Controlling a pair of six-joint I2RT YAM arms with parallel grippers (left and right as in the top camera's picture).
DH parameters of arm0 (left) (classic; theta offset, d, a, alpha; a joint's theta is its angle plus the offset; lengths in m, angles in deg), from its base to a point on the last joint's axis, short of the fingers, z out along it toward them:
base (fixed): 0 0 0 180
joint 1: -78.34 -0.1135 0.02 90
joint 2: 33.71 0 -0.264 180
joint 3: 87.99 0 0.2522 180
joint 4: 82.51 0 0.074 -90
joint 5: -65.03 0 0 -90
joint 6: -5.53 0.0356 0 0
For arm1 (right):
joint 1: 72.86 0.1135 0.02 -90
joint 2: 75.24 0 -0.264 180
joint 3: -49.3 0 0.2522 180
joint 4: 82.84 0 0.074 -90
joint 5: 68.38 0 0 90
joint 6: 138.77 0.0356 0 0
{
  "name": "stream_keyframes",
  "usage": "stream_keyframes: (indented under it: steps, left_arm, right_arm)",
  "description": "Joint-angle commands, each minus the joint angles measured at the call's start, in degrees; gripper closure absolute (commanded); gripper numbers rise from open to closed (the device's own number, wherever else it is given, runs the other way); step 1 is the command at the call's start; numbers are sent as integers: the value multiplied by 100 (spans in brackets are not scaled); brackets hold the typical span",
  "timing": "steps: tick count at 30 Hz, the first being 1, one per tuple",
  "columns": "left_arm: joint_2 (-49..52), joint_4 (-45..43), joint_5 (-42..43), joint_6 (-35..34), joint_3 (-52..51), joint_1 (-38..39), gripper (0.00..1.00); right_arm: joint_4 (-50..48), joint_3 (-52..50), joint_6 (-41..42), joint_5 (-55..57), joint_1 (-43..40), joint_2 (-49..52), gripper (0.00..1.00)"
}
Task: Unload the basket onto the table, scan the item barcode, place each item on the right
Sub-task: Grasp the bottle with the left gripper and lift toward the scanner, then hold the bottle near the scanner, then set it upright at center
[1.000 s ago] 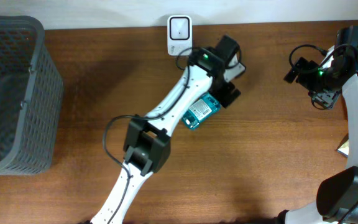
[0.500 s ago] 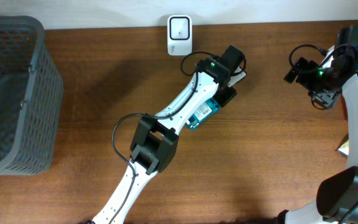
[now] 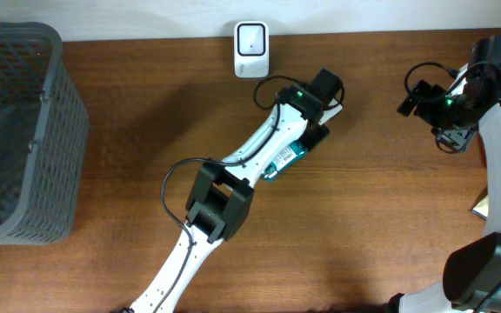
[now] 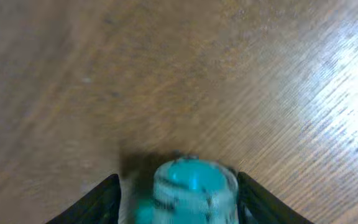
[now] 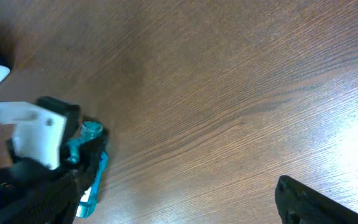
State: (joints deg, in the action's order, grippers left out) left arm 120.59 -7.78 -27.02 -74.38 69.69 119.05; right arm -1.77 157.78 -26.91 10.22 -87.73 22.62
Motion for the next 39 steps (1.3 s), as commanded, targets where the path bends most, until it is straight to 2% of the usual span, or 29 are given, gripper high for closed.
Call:
stream_keyframes:
  steps: [1,2,4,8,12,18,20,23,25,30,33,36,39]
  left_arm:
    - [192,33,-42,-31,-37,168,47]
    - [192,37,-79,-33,-35,175,57]
    - [192,101,-76,-37,-24,175,67]
    - [190,411,-76,-236,131,151,73]
    - [190,1215,118,-800,984,83,79]
    - [190,2035,2179,-796,2450,-107,74]
    - [190,2188,3289,-798,2885,-343,73]
    - [190,2190,4666,-800,3067,-809,74]
    - [192,2212,5080,-800,3058,-1071,74]
    - [195,2374,5241,-793,3056,-1644,73]
    - [195,2212,5158,-791,3056,-1917,68]
    - [192,1897,4662,-793,3058,-2142,66]
    - [192,1845,4054,-793,3058,-2356,70]
  right_arm:
    - [-2,37,-44,96,-15,0,1]
    - [-2,37,-46,96,-15,0,1]
    - [-2,37,-46,96,-15,0,1]
    - [-2,37,-44,96,-15,0,1]
    - [-2,37,-46,96,-15,0,1]
    - [-2,37,-46,96,-15,0,1]
    - [-2,37,-44,96,-15,0,1]
    - [-2,37,-44,96,-15,0,1]
    - [-2,37,-44,96,-15,0,1]
    - [-2,37,-46,96,-15,0,1]
    - [0,37,-44,96,-15,0,1]
    - [-2,37,-44,96,-15,0,1]
    - [-2,37,-44,96,-15,0,1]
